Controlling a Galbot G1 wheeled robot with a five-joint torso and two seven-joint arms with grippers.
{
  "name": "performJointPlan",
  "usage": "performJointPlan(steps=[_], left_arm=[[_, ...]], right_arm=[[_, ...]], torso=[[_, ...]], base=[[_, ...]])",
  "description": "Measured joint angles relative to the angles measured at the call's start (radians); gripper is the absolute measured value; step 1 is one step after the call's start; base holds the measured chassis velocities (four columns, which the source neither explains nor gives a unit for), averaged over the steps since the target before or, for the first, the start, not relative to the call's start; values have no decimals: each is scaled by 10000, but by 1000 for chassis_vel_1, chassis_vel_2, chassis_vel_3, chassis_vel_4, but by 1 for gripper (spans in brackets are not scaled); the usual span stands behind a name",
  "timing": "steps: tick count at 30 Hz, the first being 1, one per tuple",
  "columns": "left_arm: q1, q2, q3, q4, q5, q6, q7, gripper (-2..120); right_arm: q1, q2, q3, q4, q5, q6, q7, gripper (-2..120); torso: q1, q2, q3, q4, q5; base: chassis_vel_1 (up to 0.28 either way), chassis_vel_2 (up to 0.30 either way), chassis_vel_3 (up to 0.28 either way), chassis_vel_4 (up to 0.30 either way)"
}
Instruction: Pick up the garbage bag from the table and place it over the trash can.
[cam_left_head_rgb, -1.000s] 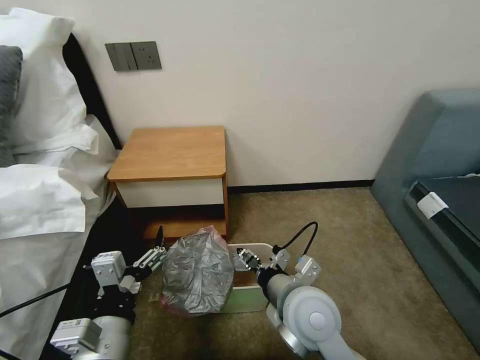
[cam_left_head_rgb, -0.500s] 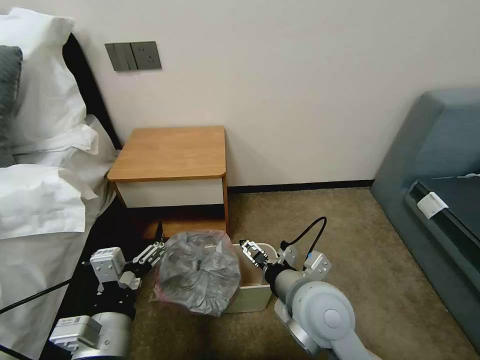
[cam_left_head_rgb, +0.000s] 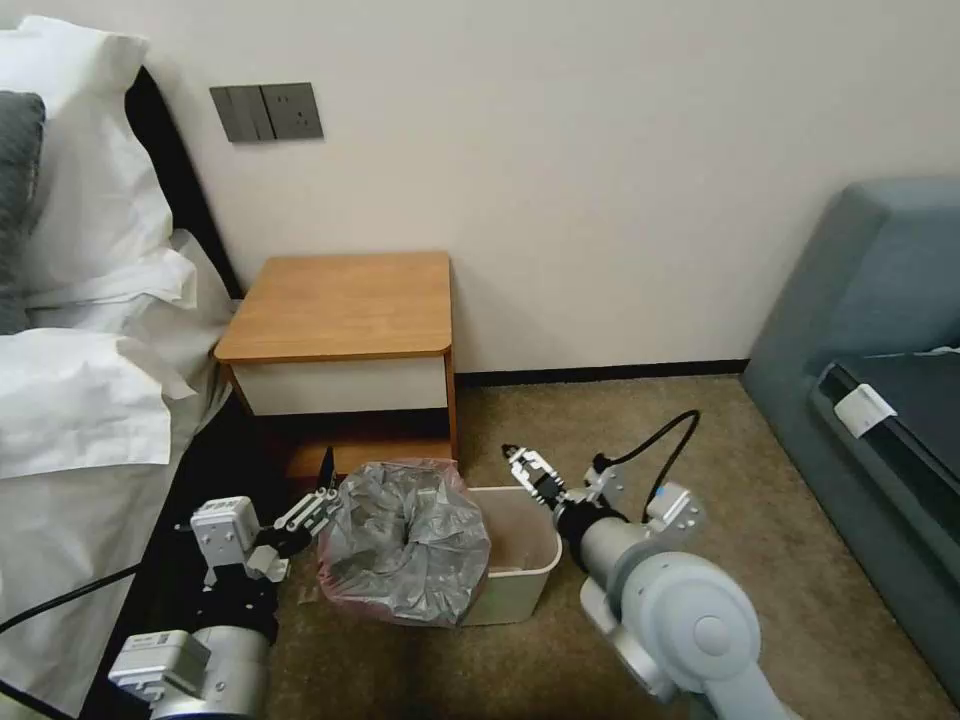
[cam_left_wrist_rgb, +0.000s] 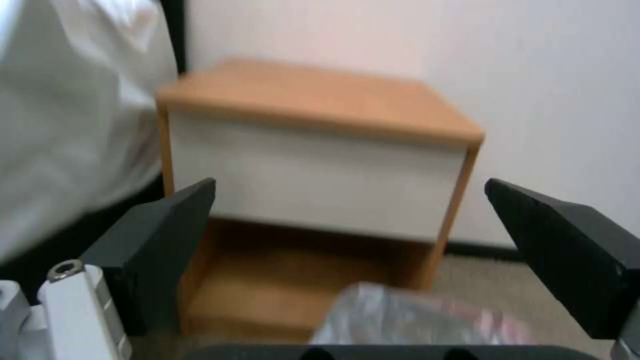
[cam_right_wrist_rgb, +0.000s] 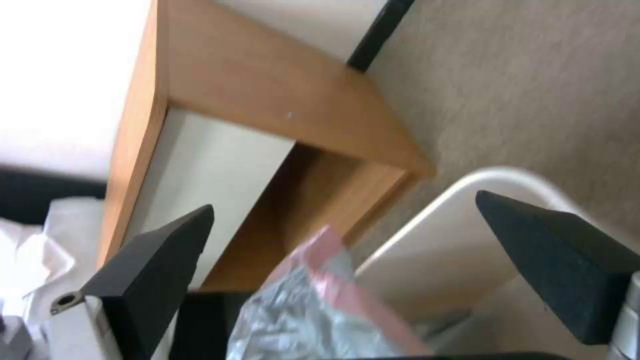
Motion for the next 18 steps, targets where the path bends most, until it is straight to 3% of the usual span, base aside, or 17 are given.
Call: performJointPlan(steps=[8,18], left_arm=[[-173,21,111,864,711,-110,185,100],[-581,77,359,1354,1188,255,144,100]], right_arm=[[-319,-45,938,128,-75,-217,-193,100],[-499,2,1317,218,-123,-313,-203,100]], torso=[[0,0,0,-1,0],[0,0,0,-1,-1]], base=[[0,0,0,0],[0,0,0,0]])
